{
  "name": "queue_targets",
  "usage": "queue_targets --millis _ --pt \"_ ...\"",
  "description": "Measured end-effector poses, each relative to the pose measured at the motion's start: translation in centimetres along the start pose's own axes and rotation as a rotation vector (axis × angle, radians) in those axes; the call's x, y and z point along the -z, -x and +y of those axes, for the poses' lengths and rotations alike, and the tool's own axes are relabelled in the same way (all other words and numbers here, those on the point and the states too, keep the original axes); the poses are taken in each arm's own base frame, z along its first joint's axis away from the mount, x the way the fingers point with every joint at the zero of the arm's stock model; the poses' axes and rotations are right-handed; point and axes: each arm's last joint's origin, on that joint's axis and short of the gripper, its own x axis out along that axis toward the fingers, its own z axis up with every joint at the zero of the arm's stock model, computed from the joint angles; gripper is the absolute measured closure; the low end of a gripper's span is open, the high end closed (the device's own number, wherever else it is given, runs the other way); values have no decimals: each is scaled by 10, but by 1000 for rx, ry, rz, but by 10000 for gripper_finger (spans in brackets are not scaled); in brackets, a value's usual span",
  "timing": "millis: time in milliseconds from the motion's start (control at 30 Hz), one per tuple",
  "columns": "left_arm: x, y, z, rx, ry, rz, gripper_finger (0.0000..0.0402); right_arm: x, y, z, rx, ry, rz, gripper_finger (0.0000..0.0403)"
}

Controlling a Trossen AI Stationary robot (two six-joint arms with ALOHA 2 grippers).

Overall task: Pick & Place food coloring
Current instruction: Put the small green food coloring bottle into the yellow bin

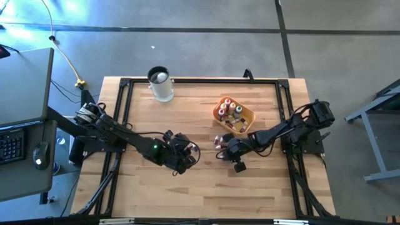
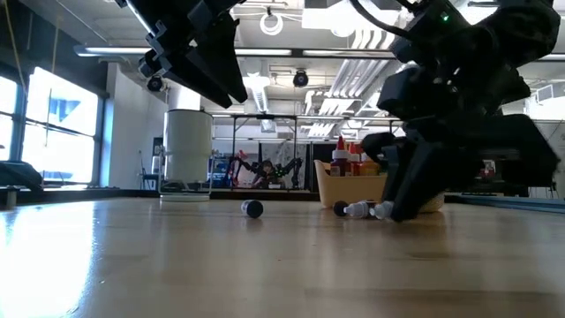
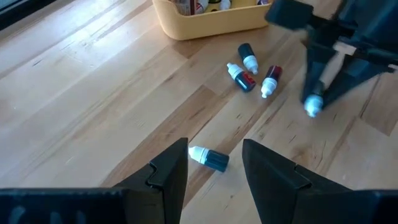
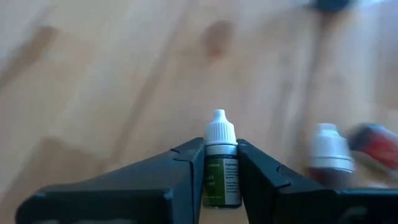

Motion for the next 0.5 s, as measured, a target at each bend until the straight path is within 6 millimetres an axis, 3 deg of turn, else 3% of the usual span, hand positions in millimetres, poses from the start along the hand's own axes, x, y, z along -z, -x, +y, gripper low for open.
queue_targets --millis 200,333,500 --pt "0 0 0 4 4 -1 250 -17 29 -9 259 -79 -66 322" --pt "0 0 -1 7 7 -3 250 -20 59 -13 461 -88 -31 337" --pt "-6 2 -4 16 31 -31 250 -17 97 -23 748 -111 9 327"
